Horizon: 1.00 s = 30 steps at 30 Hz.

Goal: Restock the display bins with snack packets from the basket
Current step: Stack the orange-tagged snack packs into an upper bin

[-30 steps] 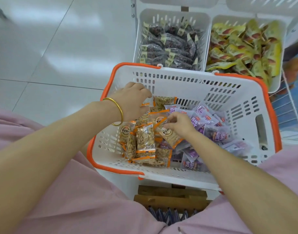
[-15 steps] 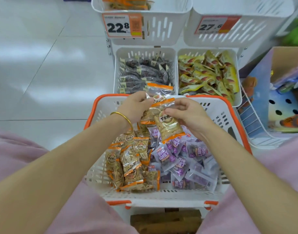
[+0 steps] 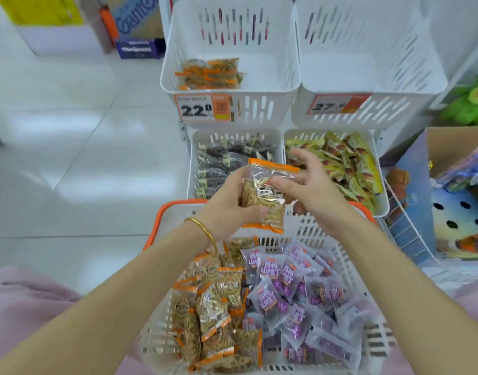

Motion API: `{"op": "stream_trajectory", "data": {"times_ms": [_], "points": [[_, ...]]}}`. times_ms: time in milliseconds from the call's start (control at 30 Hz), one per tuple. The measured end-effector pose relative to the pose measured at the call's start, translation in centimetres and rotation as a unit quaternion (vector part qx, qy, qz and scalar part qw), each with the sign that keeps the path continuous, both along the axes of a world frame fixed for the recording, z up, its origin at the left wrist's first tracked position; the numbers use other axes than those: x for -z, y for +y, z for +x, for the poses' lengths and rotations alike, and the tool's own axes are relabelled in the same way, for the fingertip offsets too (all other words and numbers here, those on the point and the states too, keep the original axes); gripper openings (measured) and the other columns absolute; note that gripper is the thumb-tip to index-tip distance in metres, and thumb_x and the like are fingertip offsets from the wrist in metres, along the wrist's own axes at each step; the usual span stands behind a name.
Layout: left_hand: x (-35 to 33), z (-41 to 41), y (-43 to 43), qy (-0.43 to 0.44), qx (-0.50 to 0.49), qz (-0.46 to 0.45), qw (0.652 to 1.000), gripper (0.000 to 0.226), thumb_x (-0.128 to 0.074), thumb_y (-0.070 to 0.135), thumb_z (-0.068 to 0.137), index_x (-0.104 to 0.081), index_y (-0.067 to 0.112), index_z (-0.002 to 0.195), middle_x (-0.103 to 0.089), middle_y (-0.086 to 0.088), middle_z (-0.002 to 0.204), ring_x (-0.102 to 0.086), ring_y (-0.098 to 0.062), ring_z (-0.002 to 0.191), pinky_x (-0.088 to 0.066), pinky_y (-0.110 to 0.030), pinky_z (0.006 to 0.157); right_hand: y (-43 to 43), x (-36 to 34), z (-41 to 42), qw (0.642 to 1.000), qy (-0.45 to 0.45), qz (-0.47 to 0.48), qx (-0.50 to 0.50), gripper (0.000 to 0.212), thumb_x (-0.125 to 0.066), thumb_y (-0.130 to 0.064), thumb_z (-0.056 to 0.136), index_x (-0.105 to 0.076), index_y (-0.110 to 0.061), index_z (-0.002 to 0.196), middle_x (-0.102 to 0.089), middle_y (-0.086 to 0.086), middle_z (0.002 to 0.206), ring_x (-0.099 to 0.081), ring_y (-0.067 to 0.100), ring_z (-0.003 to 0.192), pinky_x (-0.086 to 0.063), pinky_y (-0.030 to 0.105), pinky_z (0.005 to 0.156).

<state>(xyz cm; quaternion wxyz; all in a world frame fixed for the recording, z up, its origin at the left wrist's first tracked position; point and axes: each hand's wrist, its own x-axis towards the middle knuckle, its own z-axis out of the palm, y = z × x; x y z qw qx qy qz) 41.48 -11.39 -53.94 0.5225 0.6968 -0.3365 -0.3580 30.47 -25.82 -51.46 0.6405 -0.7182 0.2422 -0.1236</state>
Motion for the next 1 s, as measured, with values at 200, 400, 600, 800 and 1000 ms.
{"op": "stream_trajectory", "data": {"times_ms": [200,400,600,800,1000], "points": [[-6.5,5.6,-3.6,-0.128,-0.009,-0.039,0.991,0.088,-0.067,0.007,0.083,-0.008,0.017,0.148,-0.044,-0.002,0.133,-0.049,-0.016,0.12,-0.043,-0.036,0.101,-4.0,-8.7,5.6,0.991,-0.039,-0.076,-0.106,0.016,-0.064,-0.006,0.086,-0.063,-0.007,0.102,-0.067,-0.006,0.065,-0.058,0.011,0.048,-0.039,0.018,0.037],[-10.3,12.8,-6.3,-0.377,-0.165,-0.054,0.91,0.058,-0.062,0.009,0.085,-0.037,0.012,0.138,-0.047,-0.007,0.133,-0.047,-0.021,0.12,-0.041,-0.036,0.104,-8.8,-13.0,13.7,0.939,-0.104,-0.322,0.067,0.01,-0.066,-0.015,0.084,-0.061,-0.023,0.088,-0.066,-0.004,0.078,-0.066,0.018,0.07,-0.053,0.037,0.061],[-7.3,15.7,-6.7,-0.517,-0.14,0.062,0.842,0.047,-0.044,0.026,0.088,-0.049,0.006,0.131,-0.05,-0.011,0.135,-0.039,-0.03,0.132,-0.028,-0.044,0.112,-10.1,-9.3,18.5,0.804,0.102,-0.585,0.023,0.014,-0.054,-0.01,0.088,-0.058,-0.019,0.096,-0.065,0.006,0.097,-0.057,0.03,0.089,-0.038,0.032,0.065],[-6.6,15.5,-6.8,-0.54,-0.159,0.084,0.822,0.048,-0.033,0.032,0.089,-0.055,0.008,0.125,-0.053,-0.009,0.133,-0.04,-0.028,0.131,-0.03,-0.051,0.11,-9.8,-8.5,20.0,0.843,0.214,-0.479,-0.118,0.015,-0.042,-0.01,0.094,-0.055,-0.01,0.102,-0.057,0.009,0.102,-0.05,0.025,0.091,-0.037,0.03,0.071],[-7.1,15.0,-6.5,-0.535,-0.149,0.086,0.827,0.051,-0.031,0.033,0.089,-0.054,0.008,0.126,-0.052,-0.009,0.134,-0.038,-0.027,0.132,-0.028,-0.05,0.111,-8.9,-10.9,20.0,0.826,0.311,-0.42,-0.209,0.036,-0.026,-0.015,0.101,-0.053,0.002,0.117,-0.049,0.018,0.134,-0.048,0.029,0.113,-0.036,0.031,0.09]]}}
